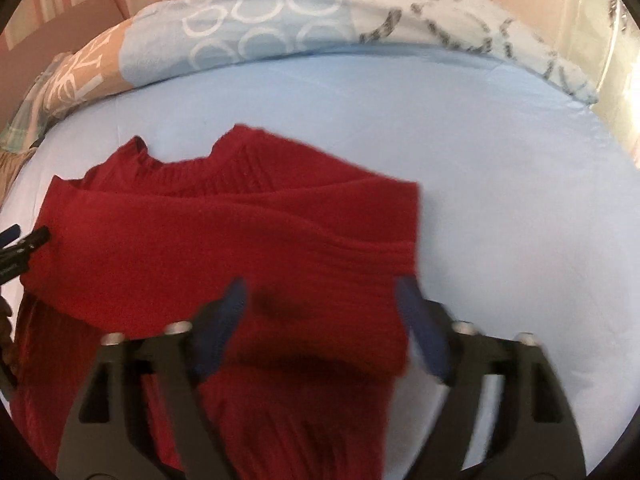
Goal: Fold small clothes
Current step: 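Release the sleeve from the left gripper and withdraw both grippers, then grasp the red sweater's hem with the right gripper while the left gripper grasps it too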
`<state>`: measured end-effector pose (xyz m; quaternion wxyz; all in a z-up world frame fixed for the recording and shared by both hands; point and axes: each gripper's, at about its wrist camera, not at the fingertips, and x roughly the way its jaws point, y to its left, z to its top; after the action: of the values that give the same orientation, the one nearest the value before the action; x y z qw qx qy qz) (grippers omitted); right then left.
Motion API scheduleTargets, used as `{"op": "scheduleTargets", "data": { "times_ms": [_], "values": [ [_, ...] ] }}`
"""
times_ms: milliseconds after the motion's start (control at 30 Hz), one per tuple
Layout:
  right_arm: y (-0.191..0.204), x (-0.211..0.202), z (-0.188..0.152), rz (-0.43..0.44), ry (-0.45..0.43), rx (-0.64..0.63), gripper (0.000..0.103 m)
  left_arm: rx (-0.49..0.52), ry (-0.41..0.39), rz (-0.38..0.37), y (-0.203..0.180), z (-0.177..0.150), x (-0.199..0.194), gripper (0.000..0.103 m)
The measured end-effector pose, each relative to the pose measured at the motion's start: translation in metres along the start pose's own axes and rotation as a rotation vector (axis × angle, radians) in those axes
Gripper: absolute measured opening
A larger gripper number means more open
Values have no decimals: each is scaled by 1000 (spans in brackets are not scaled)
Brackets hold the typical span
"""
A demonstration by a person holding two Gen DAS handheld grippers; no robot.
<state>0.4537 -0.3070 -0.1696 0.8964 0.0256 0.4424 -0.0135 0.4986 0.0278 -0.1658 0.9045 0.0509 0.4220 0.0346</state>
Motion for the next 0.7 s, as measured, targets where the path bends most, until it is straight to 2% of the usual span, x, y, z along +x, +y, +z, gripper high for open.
{"op": "scheduleTargets", "data": {
  "times_ms": [133, 267, 400, 533, 700],
  "values": [
    [-3, -46, -11, 21, -57, 10, 100, -1, -47, -14, 9, -4, -43, 101],
    [-8, -97, -37, 20, -103, 9, 100, -21, -88, -21, 25, -24, -96, 101],
    [-17, -152, -73, 24, -153, 15, 100, -40, -118, -20, 44, -60, -147, 101],
    [-27, -200, -115, 35, -176, 41, 100, -45, -122, -7, 56, -109, -195, 101],
    [-35, -237, -173, 48, -166, 44, 98, -41, -131, 4, 62, -166, -241, 101]
  ]
}}
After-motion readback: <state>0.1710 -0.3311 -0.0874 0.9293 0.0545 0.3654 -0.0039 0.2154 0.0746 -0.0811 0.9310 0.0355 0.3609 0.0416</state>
